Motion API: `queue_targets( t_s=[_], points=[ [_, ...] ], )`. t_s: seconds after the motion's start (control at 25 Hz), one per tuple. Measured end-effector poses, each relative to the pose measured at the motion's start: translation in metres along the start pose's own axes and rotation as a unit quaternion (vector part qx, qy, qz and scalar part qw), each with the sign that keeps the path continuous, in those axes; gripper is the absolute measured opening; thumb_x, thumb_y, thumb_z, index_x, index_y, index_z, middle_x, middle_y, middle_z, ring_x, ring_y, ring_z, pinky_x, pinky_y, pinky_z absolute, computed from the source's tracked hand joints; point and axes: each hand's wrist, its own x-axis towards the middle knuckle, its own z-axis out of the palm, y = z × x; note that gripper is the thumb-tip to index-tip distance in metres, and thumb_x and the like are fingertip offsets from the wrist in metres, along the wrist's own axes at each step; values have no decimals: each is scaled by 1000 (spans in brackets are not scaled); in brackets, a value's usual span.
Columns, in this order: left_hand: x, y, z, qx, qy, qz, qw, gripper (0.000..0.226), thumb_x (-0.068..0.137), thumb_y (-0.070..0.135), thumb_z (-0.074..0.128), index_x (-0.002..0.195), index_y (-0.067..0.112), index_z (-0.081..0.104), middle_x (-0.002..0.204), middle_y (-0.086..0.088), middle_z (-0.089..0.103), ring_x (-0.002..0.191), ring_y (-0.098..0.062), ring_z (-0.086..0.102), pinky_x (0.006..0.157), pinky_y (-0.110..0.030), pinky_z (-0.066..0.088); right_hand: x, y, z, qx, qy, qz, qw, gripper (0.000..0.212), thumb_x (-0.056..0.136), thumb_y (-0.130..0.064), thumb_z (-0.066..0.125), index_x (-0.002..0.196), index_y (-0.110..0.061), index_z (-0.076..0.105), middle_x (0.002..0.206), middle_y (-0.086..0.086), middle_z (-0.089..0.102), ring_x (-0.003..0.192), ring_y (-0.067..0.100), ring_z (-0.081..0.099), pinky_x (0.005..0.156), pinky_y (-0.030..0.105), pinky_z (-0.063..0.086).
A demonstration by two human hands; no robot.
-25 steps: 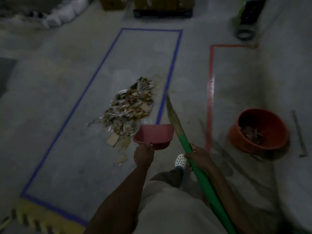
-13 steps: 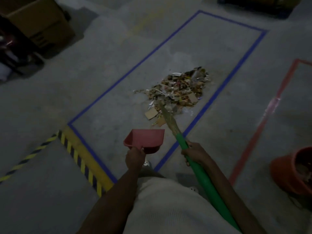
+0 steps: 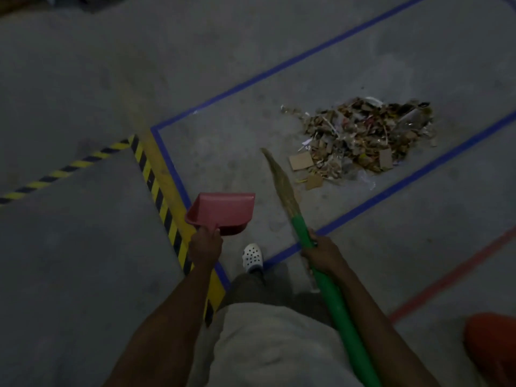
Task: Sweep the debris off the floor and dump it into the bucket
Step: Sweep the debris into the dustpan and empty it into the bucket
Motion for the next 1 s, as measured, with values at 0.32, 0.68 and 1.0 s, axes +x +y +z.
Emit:
queue_targets(
  t_s=[0.32,0.68,1.0],
  points=[
    [88,-21,105,3,-26,7,1000,30,99,27,59,105,-2,63,86,-24,65,74,-38,61,61,-40,46,166,54,52,-156,-108,65,980,55,88,-17,69,141,-10,56,86,9,70,56,15,65,44,12,44],
    [168,25,264,42,-64,14,997,32,95,34,62,109,5,61,91,-19,69,83,-39,65,66,-38,48,310,117,-13,-79,21,114,990,76,88,-20,70,156,-27,37,101,14,75,86,30,73,80,41,60],
    [155,68,241,94,-92,-14,991,36,98,31,58,113,-2,56,102,-23,66,95,-41,64,74,-44,50,247,76,10,104,-75,126,984,78,89,-7,66,154,-37,35,66,6,71,42,12,63,41,22,48]
  ],
)
